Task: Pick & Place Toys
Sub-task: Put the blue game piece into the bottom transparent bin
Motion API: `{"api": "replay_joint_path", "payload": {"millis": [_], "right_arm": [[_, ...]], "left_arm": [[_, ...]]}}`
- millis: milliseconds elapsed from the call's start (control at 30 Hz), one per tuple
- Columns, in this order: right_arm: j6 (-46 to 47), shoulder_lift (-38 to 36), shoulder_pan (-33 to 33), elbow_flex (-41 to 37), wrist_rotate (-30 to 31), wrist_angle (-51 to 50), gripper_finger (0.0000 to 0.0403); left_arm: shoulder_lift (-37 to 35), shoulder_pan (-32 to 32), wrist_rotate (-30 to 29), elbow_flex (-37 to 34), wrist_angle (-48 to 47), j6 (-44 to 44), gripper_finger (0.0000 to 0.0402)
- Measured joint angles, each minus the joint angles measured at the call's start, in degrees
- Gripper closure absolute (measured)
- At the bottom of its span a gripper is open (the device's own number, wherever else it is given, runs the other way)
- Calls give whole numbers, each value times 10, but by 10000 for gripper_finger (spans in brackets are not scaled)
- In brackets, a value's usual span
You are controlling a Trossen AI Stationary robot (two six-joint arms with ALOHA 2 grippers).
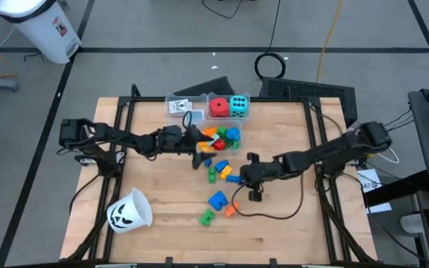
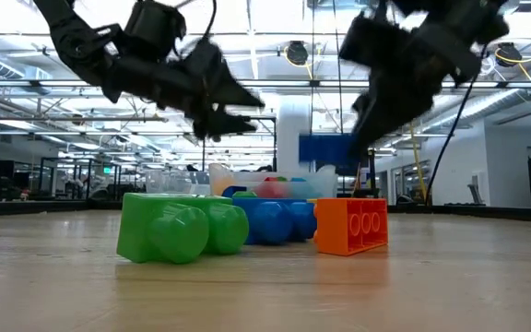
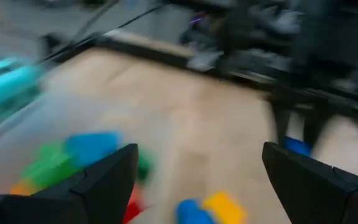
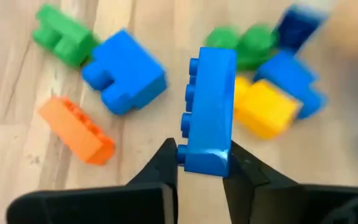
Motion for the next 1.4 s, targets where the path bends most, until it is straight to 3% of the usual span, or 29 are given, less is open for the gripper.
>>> {"api": "replay_joint_path", "payload": {"millis": [167,433,767,933,1233,1400], "right_arm": [[-32,-55,0,0,55,35,349],[-70,-48,0,0,56,117,352],[-84,-48,0,1,56,180,353],[-84,-48,0,0,56,180,353],[-97,-48,0,-32,53,242,351],[-102,-48,-1,-42,61,260,313]], "left_arm": [[0,-57,19,12,23,49,52],[0,-121,-21,51,4,124,53],[0,-140,-27,57,-7,144,61],[0,-140,-27,57,-4,138,124],[0,-140,-22,57,9,140,303],[0,-131,-22,57,10,143,305]]}}
